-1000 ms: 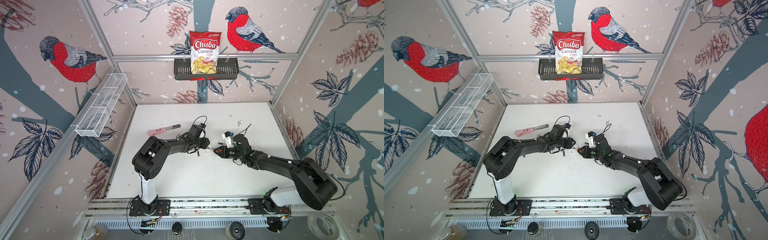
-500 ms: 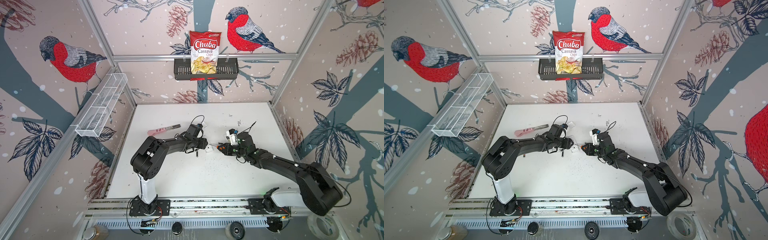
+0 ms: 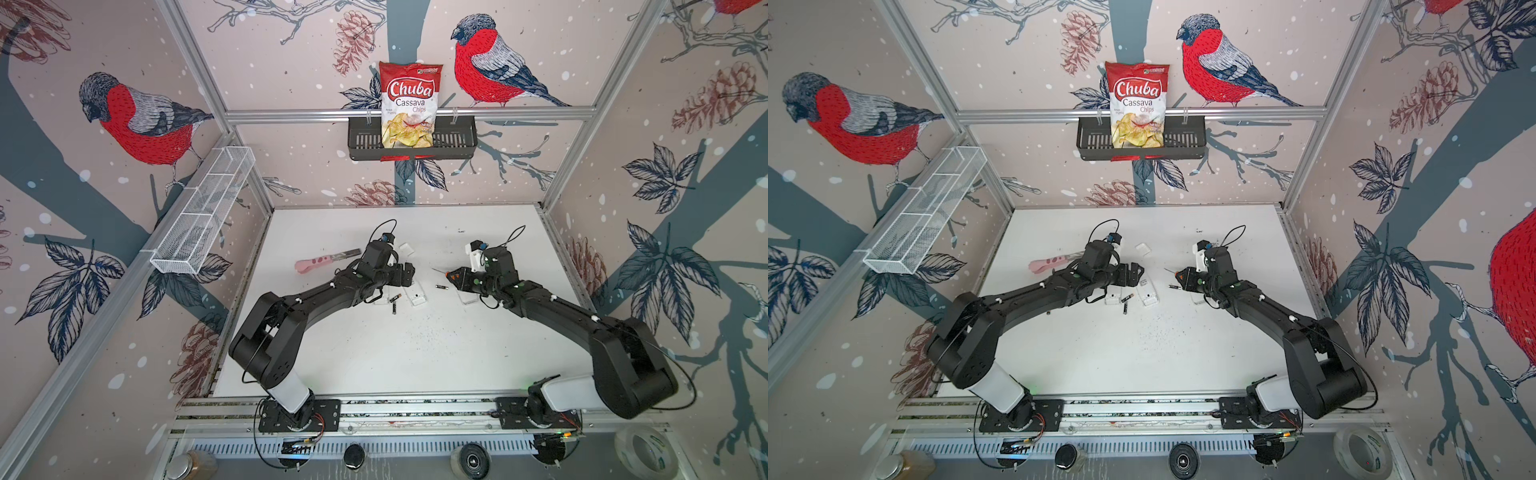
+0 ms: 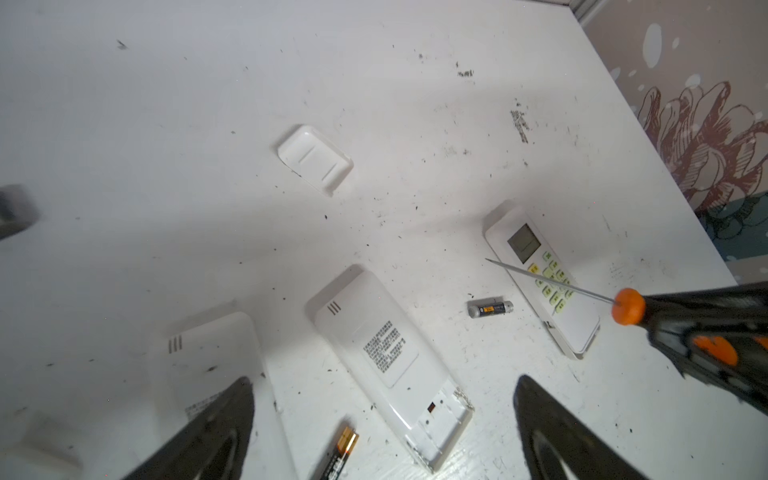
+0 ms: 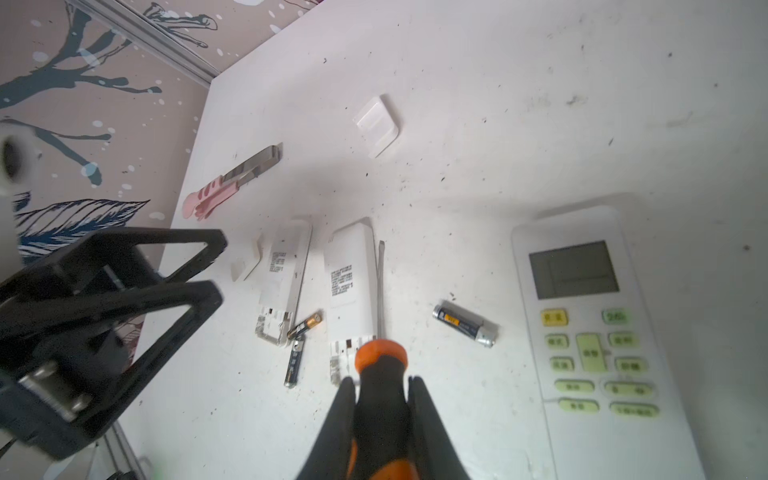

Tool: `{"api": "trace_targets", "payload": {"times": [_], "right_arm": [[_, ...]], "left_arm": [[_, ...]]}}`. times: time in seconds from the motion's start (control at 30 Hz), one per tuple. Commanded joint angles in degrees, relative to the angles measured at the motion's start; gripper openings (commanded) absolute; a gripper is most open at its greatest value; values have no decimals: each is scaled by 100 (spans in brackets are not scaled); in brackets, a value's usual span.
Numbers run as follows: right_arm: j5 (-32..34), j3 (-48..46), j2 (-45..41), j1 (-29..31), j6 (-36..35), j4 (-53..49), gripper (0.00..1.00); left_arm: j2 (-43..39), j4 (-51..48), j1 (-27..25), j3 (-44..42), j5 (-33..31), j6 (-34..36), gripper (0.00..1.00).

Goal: Unload the batteries from the remote control
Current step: 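Set the screwdriver down with the right gripper while the left gripper rises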

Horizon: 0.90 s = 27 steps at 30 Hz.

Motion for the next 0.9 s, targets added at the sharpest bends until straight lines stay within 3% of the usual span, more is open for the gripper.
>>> {"api": "trace_targets", "payload": {"times": [0.0, 0.4, 0.87], "right_arm": [[305, 334, 340, 15, -212, -98, 4], [1089, 1357, 1736, 720, -399, -230, 8], [1300, 973, 1972, 1241, -285, -109, 48]], "left_arm": [[-268, 14, 3, -192, -282, -37, 96], [-1324, 150, 3, -1191, -454, -208, 96], [-1522, 219, 3, -1534, -518, -268, 96]]}}
